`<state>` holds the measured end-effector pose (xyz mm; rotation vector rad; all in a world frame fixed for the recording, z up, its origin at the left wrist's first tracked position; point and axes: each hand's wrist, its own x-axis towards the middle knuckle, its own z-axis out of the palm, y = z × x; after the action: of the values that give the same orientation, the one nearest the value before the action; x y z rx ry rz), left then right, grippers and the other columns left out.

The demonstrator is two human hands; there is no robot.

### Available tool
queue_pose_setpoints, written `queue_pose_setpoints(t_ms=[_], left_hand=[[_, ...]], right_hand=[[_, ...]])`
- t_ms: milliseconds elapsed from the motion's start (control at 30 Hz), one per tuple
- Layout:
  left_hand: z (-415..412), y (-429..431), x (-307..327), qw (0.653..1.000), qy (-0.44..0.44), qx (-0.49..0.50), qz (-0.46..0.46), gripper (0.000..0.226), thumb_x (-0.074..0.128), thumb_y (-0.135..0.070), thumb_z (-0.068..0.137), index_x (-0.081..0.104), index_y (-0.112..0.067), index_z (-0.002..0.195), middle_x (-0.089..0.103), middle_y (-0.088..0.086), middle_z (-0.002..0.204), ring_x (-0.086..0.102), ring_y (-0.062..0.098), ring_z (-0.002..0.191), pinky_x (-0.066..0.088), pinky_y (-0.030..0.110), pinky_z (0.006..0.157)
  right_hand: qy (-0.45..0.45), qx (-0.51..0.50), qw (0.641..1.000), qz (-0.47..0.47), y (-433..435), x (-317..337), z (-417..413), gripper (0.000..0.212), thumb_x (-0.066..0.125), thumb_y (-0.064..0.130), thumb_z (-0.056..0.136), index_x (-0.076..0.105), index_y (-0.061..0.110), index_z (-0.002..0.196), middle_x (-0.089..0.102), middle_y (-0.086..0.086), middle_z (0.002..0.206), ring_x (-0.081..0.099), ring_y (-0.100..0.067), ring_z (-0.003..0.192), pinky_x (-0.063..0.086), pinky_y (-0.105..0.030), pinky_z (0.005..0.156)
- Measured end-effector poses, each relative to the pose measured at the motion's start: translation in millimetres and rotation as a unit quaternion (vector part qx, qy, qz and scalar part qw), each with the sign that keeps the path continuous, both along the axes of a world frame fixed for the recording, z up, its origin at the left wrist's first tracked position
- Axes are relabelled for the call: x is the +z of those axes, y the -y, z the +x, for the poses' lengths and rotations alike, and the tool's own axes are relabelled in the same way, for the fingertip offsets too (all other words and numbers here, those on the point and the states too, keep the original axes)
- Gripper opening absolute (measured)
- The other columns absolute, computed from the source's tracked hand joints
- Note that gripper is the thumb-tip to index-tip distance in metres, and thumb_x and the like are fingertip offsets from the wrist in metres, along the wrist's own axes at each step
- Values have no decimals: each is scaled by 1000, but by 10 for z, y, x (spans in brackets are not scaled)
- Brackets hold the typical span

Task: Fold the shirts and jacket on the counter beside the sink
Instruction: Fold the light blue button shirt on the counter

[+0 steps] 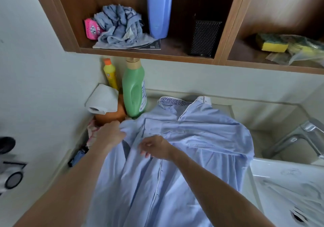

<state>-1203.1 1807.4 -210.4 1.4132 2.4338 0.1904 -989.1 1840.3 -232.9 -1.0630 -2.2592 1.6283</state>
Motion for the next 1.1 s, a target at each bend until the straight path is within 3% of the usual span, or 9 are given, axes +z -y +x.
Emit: queue_pose_setpoints(t_ms=[167,300,467,600,700,767,900,1000,1100], left_hand=[[457,-199,532,961,246,-71,102,53,83,-38,77,64,-17,121,62,-3,108,59,14,102,47,30,87],[653,-184,719,949,282,-72,117,59,75,-48,84,55,-25,134,66,-1,105,61,9,92,42,17,77],[577,-38,871,891,441,-95,45,50,76,-44,86,59,-24,129,67,0,124,63,8,115,46,30,105],[386,30,924,941,284,-145,-117,47,84,-41,77,71,-8,108,73,12,112,68,19,101,45,25,90],[323,-66,1056,955,266,-123,-50,27,77,-30,85,69,-5,85,67,11,79,58,23,75,42,32,69],[361,-193,1175,947,312,-70,40,16,73,-18,89,71,-6,98,71,10,88,65,25,81,52,35,77],[596,-497,1374,861,489,48,134,45,65,-1,92,55,-8,135,66,14,112,64,19,88,52,27,78],[803,-627,1516,756,633,74,146,44,45,6,99,42,-9,140,58,17,118,63,20,89,54,26,70],[915,-669,1501,715,683,59,138,42,35,10,96,46,-9,132,62,22,108,73,23,78,57,25,57]], right_hand=[[-40,49,990,-123,233,124,-454,52,72,52,84,57,25,126,66,9,116,67,-11,102,56,-24,71],[-214,-94,961,-149,162,285,-489,21,63,21,84,67,12,102,69,0,88,68,-16,84,52,-29,66],[-370,-241,853,-279,-306,593,-189,25,43,4,101,66,-1,93,73,-15,84,72,-26,82,59,-35,75],[-341,-267,835,-339,-569,641,168,19,52,20,102,63,9,90,72,-7,78,70,-19,74,59,-29,67],[41,-208,958,-194,-636,595,446,49,58,58,91,69,11,87,76,-8,83,73,-26,72,61,-33,62],[192,-209,959,22,-686,599,521,48,60,55,90,69,8,97,75,-11,97,72,-29,85,61,-38,75],[-34,-175,938,296,-574,793,484,57,69,9,83,49,24,134,51,-2,131,62,-21,92,53,-34,82],[-124,-127,934,310,-438,908,487,64,55,11,89,34,34,145,43,4,142,58,-29,120,52,-16,77],[-150,-144,895,395,-418,1037,560,78,54,5,89,24,39,152,30,9,151,55,-25,121,54,-35,82]])
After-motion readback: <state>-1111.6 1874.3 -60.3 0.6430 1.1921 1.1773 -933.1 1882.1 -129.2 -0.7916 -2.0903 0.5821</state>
